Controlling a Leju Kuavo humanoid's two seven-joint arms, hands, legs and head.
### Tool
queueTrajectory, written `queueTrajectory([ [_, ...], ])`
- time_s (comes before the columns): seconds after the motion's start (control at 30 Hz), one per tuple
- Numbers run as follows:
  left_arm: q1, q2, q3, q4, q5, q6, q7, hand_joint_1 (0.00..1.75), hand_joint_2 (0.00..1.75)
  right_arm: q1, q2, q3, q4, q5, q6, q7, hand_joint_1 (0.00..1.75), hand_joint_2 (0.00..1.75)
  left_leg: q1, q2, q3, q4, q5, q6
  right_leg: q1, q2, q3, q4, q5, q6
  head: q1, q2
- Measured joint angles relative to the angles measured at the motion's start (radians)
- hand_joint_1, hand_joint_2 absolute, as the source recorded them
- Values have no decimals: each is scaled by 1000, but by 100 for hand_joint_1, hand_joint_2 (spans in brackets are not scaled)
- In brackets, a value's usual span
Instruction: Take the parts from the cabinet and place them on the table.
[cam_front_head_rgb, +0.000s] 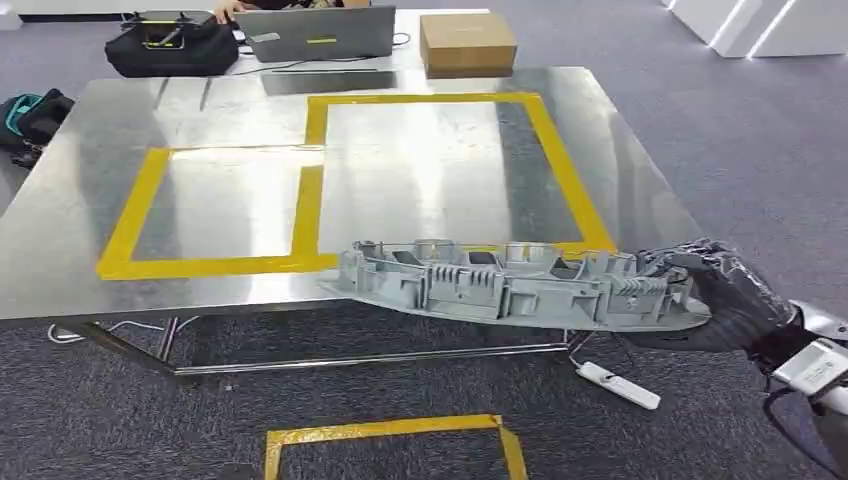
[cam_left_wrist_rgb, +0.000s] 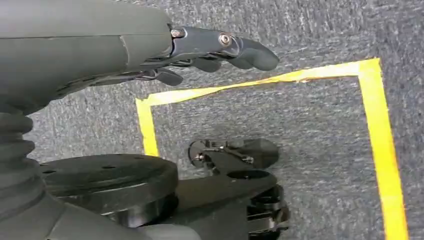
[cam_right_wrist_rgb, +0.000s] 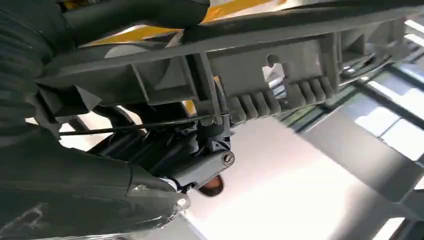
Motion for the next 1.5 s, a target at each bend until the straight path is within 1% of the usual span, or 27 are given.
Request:
queueTrajectory([
  [0.03, 0, 0, 0, 0, 0, 0, 0, 0, 175, 4, -6, -3, 1, 22, -22, 10, 175, 175, -4, 0, 1, 0, -4, 6, 4, 0, -49, 84, -27, -1, 0, 0],
  [0.07, 1, 0, 0, 0, 0, 0, 0, 0, 175, 8, -12, -9, 3, 43, -40, 19, 175, 175, -8, -1, 4, 0, -7, 10, 7, 0, -82, 131, -32, -3, 0, 0],
  [0.1, 2, 0, 0, 0, 0, 0, 0, 0, 175, 10, -18, -14, 7, 58, -53, 27, 175, 175, -11, -2, 9, 0, -12, 12, 11, 0, -91, 129, -13, -7, 0, 0],
  [0.13, 2, 0, -1, 0, 0, 0, 0, 0, 175, 14, -23, -22, 13, 75, -68, 34, 175, 175, -13, -4, 16, 0, -18, 13, 15, 0, -75, 84, 28, -13, 0, 0],
  [0.17, 2, 0, -2, 0, 0, 0, 0, 0, 175, 16, -29, -32, 22, 94, -86, 39, 175, 175, -15, -5, 26, 0, -25, 13, 19, 0, -40, 0, 81, -20, 2, 0],
  [0.2, 2, -1, -5, 0, 0, 0, 0, 0, 175, 16, -35, -41, 31, 114, -102, 42, 175, 175, -16, -7, 38, 0, -33, 11, 22, 0, 4, -97, 131, -27, 2, 0],
  [0.23, 2, -2, -8, 0, 0, 0, 0, 0, 175, 16, -39, -50, 43, 135, -117, 49, 175, 175, -18, -8, 39, 0, -41, 7, 26, 0, 30, -145, 134, -32, 1, 0],
  [0.27, -2, -1, -11, 0, 0, 0, 0, 0, 175, 13, -45, -55, 58, 159, -133, 60, 175, 175, -25, -9, 37, 8, -45, 2, 27, 0, 50, -171, 125, -31, 2, 0],
  [0.3, -2, -2, -15, 0, 0, -2, 0, 0, 175, 8, -55, -60, 75, 211, -158, 79, 175, 175, -24, -9, 32, 4, -43, -1, 27, 2, 46, -169, 122, -34, -2, 0],
  [0.33, -2, -2, -18, 0, 1, -3, 0, 0, 175, 1, -71, -62, 96, 266, -181, 96, 175, 175, -26, -9, 33, 6, -44, 3, 24, 3, 46, -174, 126, -26, -3, 0],
  [0.37, -2, -3, -20, 0, 0, -4, 0, 0, 175, -10, -87, -64, 123, 317, -200, 113, 175, 175, -26, -9, 33, 4, -41, 8, 25, 4, 45, -174, 125, -25, -3, 0],
  [0.43, -4, -4, -26, 0, 0, -8, 0, 0, 175, -47, -124, -64, 195, 397, -229, 128, 175, 175, -26, -9, 39, -6, -42, 8, 25, 4, 45, -174, 121, -29, -3, 0],
  [0.47, -6, -5, -27, 0, -1, -9, 0, 0, 175, -73, -136, -64, 239, 425, -243, 128, 175, 175, -26, -9, 40, -10, -42, 8, 25, 4, 45, -175, 121, -29, -3, 0],
  [0.5, -8, -6, -32, 0, -1, -11, 0, 0, 175, -92, -151, -64, 284, 461, -259, 131, 175, 175, -26, -8, 40, -12, -42, 8, 25, 4, 45, -175, 119, -32, -3, 0],
  [0.57, -10, -8, -40, 0, -1, -12, 0, 0, 175, -125, -169, -57, 353, 506, -283, 131, 175, 175, -26, -9, 40, -14, -42, 7, 25, 3, 45, -175, 118, -33, -3, 0],
  [0.7, -12, -15, -48, 0, -2, -16, 0, 0, 175, -174, -182, -38, 466, 553, -291, 136, 175, 175, -26, -8, 40, -16, -41, 4, 26, 4, 46, -175, 118, -35, -3, 0],
  [0.77, -14, -16, -51, 0, -2, -18, 0, 0, 175, -200, -182, -21, 516, 569, -290, 139, 175, 175, -26, -8, 40, -16, -40, 0, 26, 4, 46, -175, 119, -36, -3, 0],
  [0.9, -16, -19, -64, 0, -9, -19, 3, 0, 175, -255, -177, 39, 621, 619, -290, 120, 175, 175, -26, -8, 41, -16, -39, -1, 25, 4, 48, -175, 121, -38, -2, 0],
  [1.03, -20, -23, -74, 0, -10, -21, 6, 0, 175, -303, -156, 121, 724, 652, -321, 110, 175, 175, -29, -8, 42, -16, -38, -2, 24, 3, 49, -175, 122, -37, -3, 0],
  [1.13, -20, -23, -77, 0, -12, -24, 6, 0, 175, -332, -143, 157, 764, 670, -319, 97, 175, 175, -29, -8, 42, -16, -38, -2, 23, 3, 49, -175, 122, -37, -2, 0],
  [1.2, -21, -23, -84, 0, -18, -29, 6, 0, 175, -366, -120, 198, 804, 703, -318, 82, 175, 175, -29, -5, 43, -16, -38, -2, 23, 6, 50, -175, 122, -36, -3, 0],
  [1.3, -27, -24, -91, 0, -7, -32, -1, 0, 175, -417, -64, 272, 889, 748, -332, 72, 175, 175, -29, -4, 44, -16, -38, -3, 23, 8, 50, -175, 122, -36, -1, 0],
  [1.37, -27, -23, -92, 0, -2, -31, -3, 0, 175, -459, -13, 332, 955, 786, -353, 74, 175, 175, -29, -3, 45, -16, -37, -4, 23, 8, 50, -175, 123, -38, -3, 0],
  [1.5, -28, -13, -98, 0, -2, -29, -2, 0, 175, -535, 66, 452, 1060, 843, -366, 81, 175, 175, -27, -3, 45, -16, -37, -5, 24, 8, 51, -175, 124, -38, -2, 0],
])
